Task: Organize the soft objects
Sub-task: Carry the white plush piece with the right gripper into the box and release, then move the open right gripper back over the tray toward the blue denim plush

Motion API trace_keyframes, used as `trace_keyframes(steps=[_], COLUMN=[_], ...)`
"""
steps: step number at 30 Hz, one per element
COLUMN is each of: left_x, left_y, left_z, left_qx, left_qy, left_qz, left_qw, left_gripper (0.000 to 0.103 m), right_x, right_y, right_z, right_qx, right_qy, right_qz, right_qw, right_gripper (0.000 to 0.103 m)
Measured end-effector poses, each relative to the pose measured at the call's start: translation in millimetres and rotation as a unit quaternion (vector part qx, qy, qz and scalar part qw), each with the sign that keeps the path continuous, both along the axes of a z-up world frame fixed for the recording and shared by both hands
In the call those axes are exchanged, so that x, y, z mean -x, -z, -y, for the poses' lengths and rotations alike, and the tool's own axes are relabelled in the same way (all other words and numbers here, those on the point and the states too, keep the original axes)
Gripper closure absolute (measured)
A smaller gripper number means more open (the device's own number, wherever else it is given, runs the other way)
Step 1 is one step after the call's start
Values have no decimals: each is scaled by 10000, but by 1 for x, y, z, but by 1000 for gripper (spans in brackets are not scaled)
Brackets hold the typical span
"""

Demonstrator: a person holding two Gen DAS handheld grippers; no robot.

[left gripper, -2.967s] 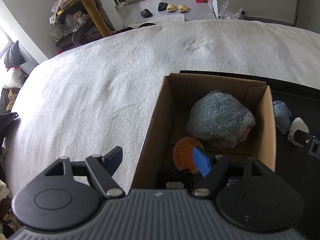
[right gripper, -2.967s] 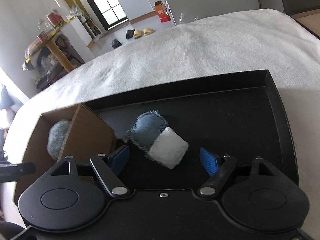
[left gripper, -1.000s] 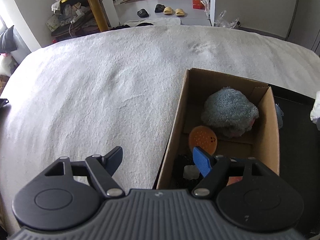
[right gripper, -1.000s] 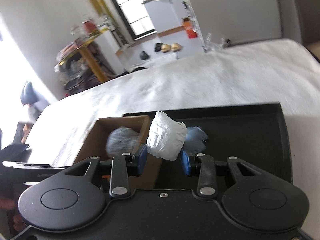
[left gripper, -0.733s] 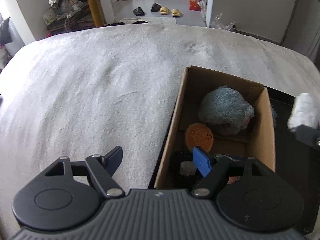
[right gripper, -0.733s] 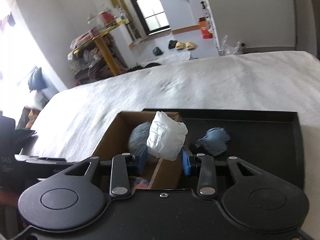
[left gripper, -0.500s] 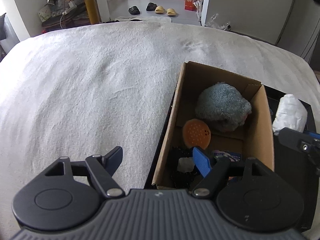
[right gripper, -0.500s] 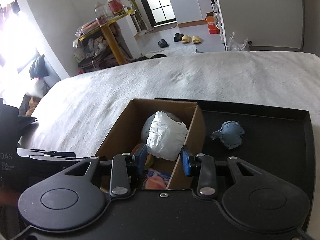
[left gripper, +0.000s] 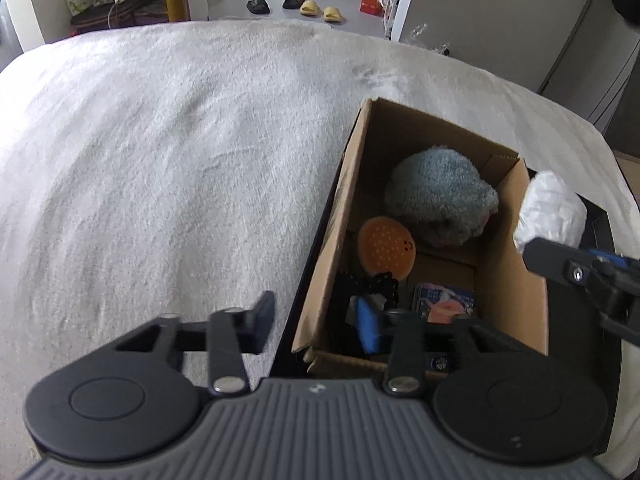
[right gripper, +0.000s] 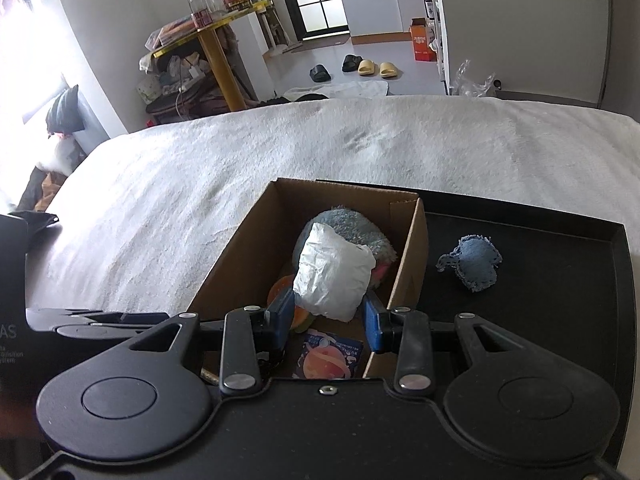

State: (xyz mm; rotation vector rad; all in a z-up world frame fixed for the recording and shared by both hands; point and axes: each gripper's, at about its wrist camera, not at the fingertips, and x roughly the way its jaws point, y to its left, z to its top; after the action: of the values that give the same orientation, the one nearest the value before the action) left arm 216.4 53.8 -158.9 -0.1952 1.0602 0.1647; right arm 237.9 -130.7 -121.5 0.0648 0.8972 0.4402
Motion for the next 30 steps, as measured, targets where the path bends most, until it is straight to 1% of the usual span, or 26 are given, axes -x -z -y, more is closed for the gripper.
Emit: trace_keyframes(steps=[1,4,8,11,13,14,17,18,21,24,26,27,29,30], left_x=[0,0,2,3,3,2,1,1,1,1,1,0,0,0], left_y=[2,9,10,10,10,9,8,8,5,3,1,-1,-4,-6], left_z=[-1,-1,-5,-6,-6,-6,-4,-4,0,2,3,4,5,5], left_qx=[25,60,149,180,186,183,166,159,35,40,-32,-65,-113,-140], left_qy=[8,108,46,55,57,60,68,65,45,61,31,7,-18,-30], left_qz=[-27,-186,-199,-193,-202,-207,-226,-237,-258,-245,-259,-263,-247,-237], left_qw=[10000,9998,9997,9996,9996,9996,9996,9996,9997,9997,9997,9996,9996,9996], left_gripper=[83,92,92,92,92,92,92,90,89,88,87,86,79,72], right_x=[-1,-1,-3,-5,-5,-5,-3,-2,-2,-2,-2,-2,-3,-3], right_y=[0,2,6,9,10,10,8,8,6,3,0,-1,-3,-3], right_z=[-2,-8,-14,-16,-15,-15,-13,-13,-8,-2,3,7,14,18], right_qx=[13,65,167,204,230,220,252,265,254,254,242,230,216,209], right_qy=[1,-13,-48,-16,18,24,35,42,71,105,135,157,197,219], right_qz=[-5,-8,-26,-89,-140,-142,-123,-120,-119,-96,-75,-65,-37,-28], right_qw=[10000,10000,9998,9998,9996,9997,9996,9996,9996,9996,9996,9996,9996,9995], right_gripper=[66,66,66,64,58,58,51,49,48,47,46,46,45,44])
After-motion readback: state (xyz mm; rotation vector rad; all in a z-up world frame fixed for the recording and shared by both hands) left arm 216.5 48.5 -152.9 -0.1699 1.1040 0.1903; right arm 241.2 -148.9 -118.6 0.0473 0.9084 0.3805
